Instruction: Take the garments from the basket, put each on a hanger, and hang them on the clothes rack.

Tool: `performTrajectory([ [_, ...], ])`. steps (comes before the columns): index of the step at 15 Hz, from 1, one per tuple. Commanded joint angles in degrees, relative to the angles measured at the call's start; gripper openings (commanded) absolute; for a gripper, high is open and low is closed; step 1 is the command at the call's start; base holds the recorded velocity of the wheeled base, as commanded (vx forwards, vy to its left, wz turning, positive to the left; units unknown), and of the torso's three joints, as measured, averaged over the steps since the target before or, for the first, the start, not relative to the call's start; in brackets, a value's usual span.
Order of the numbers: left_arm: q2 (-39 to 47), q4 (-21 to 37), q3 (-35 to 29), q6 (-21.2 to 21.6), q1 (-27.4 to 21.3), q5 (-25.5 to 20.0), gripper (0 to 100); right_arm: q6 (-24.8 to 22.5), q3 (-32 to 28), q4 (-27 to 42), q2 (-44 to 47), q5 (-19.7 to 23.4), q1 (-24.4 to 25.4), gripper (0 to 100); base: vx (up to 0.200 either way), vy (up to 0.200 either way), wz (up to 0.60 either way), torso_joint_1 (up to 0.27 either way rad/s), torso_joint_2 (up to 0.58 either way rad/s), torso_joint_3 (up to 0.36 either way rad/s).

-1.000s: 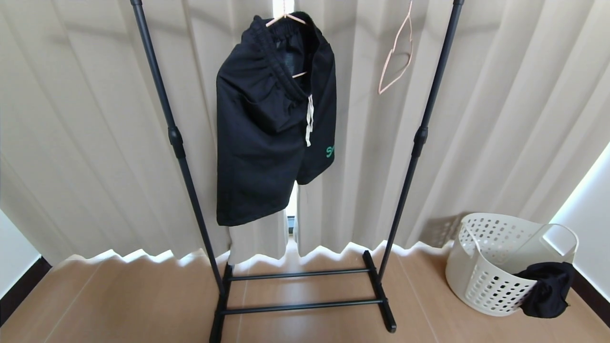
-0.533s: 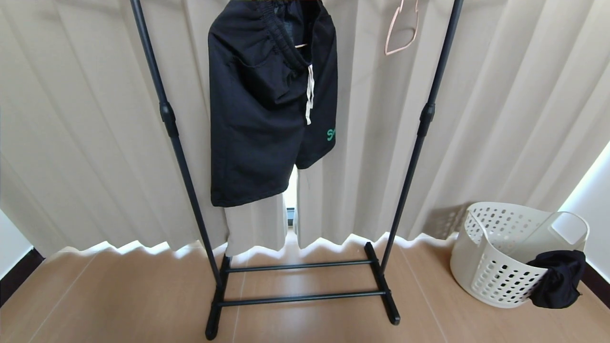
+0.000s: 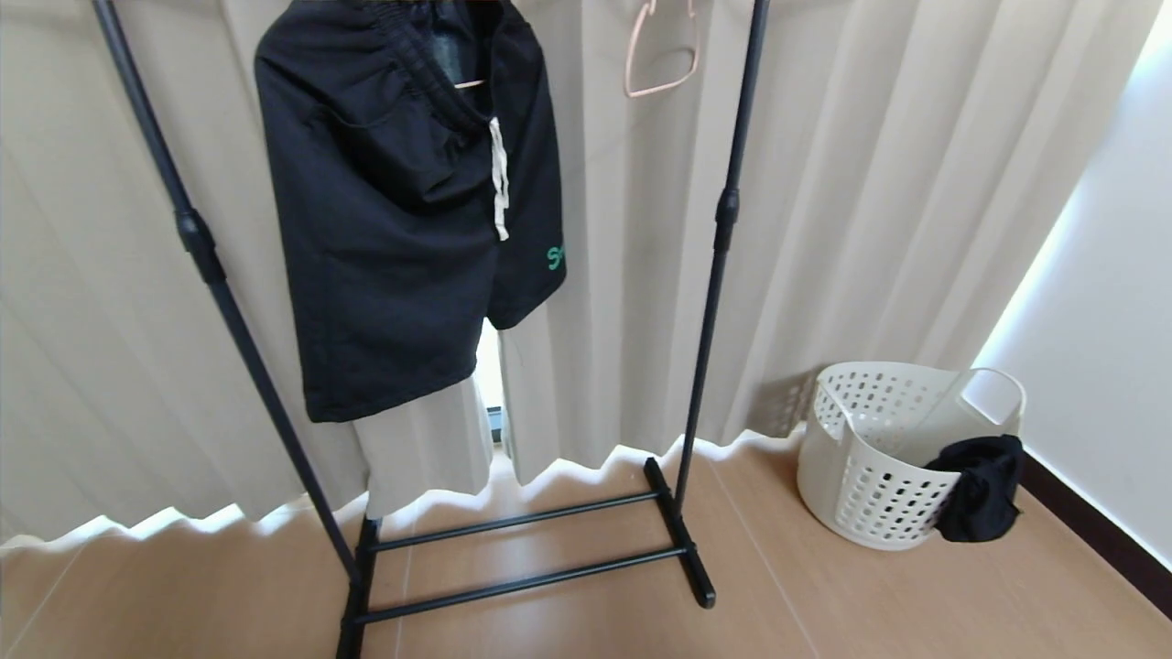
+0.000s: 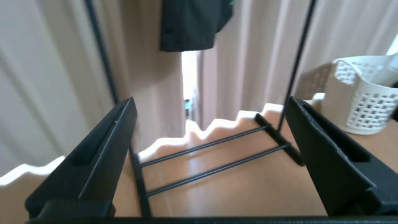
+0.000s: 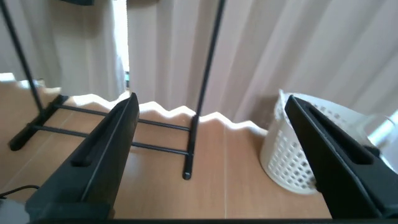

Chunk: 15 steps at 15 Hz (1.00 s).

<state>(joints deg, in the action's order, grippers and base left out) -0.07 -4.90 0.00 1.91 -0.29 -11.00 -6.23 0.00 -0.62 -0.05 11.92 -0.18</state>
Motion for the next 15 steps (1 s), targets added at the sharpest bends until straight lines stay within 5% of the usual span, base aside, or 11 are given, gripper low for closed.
performTrajectory([
  [1, 0.1, 0.0, 0.0, 0.0, 0.0, 0.0, 100, 0.0, 0.0, 0.0, 0.0, 0.0, 0.0, 100, 0.000, -0.200, 0.00, -0.007, 0.00, 0.002],
  [13, 0.1, 0.0, 0.0, 0.0, 0.0, -0.1, 100, 0.0, 0.0, 0.0, 0.1, 0.0, 0.0, 100, 0.000, -0.200, 0.00, 0.002, 0.00, 0.004],
  [15, 0.1, 0.0, 0.0, 0.0, 0.0, -0.1, 100, 0.0, 0.0, 0.0, 0.0, 0.0, 0.0, 100, 0.200, -0.200, 0.00, 0.002, 0.00, 0.002],
])
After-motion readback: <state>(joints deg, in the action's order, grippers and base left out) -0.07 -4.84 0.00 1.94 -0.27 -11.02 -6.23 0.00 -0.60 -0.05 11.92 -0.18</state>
